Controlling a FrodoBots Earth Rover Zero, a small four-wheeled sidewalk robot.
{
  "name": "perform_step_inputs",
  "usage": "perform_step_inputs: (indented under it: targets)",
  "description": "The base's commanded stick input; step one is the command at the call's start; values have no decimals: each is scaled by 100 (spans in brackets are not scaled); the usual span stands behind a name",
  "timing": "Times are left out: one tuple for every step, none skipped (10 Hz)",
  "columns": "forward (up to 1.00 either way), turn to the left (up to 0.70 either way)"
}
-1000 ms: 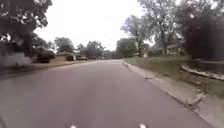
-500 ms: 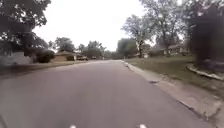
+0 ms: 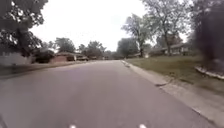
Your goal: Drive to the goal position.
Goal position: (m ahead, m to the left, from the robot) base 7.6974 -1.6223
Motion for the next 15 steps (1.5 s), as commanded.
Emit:
perform_step_inputs:
  targets:
    - [70,-12]
    - [70,0]
    - [70,0]
    - [70,0]
    - [70,0]
    - [70,0]
    - [70,0]
    - [70,0]
    - [70,0]
    - [70,0]
    - [70,0]
    - [70,0]
    - [70,4]
    - [70,35]
    - [70,35]
